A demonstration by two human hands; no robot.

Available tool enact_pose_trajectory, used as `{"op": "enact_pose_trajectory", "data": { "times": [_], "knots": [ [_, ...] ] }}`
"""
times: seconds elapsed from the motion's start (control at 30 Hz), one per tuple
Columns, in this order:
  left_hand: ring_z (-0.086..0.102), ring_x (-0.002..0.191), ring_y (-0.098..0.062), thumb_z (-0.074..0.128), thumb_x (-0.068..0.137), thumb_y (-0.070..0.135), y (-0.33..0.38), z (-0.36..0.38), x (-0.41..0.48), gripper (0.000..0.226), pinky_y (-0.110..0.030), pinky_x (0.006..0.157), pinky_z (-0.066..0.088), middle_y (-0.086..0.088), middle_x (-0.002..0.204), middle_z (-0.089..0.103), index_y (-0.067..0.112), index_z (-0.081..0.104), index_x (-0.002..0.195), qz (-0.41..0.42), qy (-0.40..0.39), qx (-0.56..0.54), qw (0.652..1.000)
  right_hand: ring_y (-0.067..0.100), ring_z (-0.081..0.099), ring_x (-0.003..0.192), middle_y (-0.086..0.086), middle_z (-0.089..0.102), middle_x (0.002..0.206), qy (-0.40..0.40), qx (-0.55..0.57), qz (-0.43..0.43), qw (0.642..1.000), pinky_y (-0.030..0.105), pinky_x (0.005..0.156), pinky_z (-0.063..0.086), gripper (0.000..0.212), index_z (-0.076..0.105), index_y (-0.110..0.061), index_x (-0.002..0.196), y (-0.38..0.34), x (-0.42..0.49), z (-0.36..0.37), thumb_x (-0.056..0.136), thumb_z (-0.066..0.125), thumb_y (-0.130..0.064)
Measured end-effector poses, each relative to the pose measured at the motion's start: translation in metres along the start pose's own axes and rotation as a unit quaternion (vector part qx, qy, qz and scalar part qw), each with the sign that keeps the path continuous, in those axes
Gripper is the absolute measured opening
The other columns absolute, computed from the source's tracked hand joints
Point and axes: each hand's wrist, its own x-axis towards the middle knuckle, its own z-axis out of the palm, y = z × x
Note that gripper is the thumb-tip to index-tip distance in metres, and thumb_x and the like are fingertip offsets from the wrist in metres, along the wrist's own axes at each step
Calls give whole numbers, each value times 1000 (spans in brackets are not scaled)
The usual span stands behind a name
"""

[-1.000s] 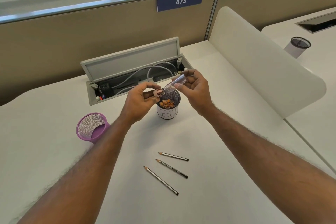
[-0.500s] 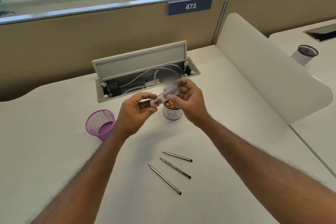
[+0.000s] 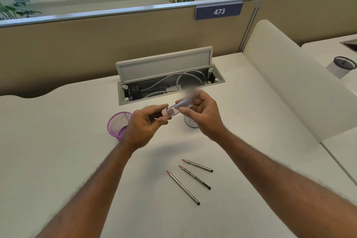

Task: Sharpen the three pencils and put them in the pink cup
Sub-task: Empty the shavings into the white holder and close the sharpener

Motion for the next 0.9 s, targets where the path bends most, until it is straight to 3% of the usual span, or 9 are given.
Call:
{"op": "enact_pose_trajectory", "data": {
  "times": [0.13,0.33,0.53,0.63,0.8,0.9],
  "knots": [
    [72,92,-14,62,92,10,2,-1,-4,38,-26,75,59,1,105,72,8,59,130,-10,-12,-18,1000,20,72,94,5,73,101,-12,33,5,999,23,77,56,28,56,-15,103,0,-1,0,83,70,-1],
    [74,86,-18,59,92,16,8,-1,-8,34,-25,72,59,4,95,75,15,61,125,-34,-14,-69,997,23,72,96,7,73,104,-38,58,17,997,26,79,57,27,55,-10,104,5,-3,1,84,70,0],
    [74,82,-22,59,90,23,8,-4,-10,30,-25,71,59,4,92,77,15,65,118,-65,22,-116,991,25,72,93,14,71,103,-76,-2,35,996,37,75,61,28,56,-10,100,5,0,-7,80,75,-5],
    [74,80,-23,59,88,30,10,-7,-9,32,-24,70,58,1,91,77,17,67,116,-76,31,-124,989,20,73,83,3,71,93,-101,-69,18,992,30,65,60,31,59,-11,97,3,0,-9,75,81,-7],
    [73,75,-22,53,96,18,12,-6,-9,21,-24,66,59,0,85,77,17,69,109,-91,24,-114,989,12,71,90,-9,69,94,-73,-100,-34,992,18,74,56,29,65,-8,101,2,-4,-6,76,80,-7],
    [73,72,-23,52,96,24,14,-5,-12,24,-24,64,59,-2,83,76,14,70,107,-104,24,-120,987,7,69,92,-15,67,94,-66,-141,-61,986,17,74,56,28,68,-9,101,0,-4,-6,76,80,-10]
  ]
}}
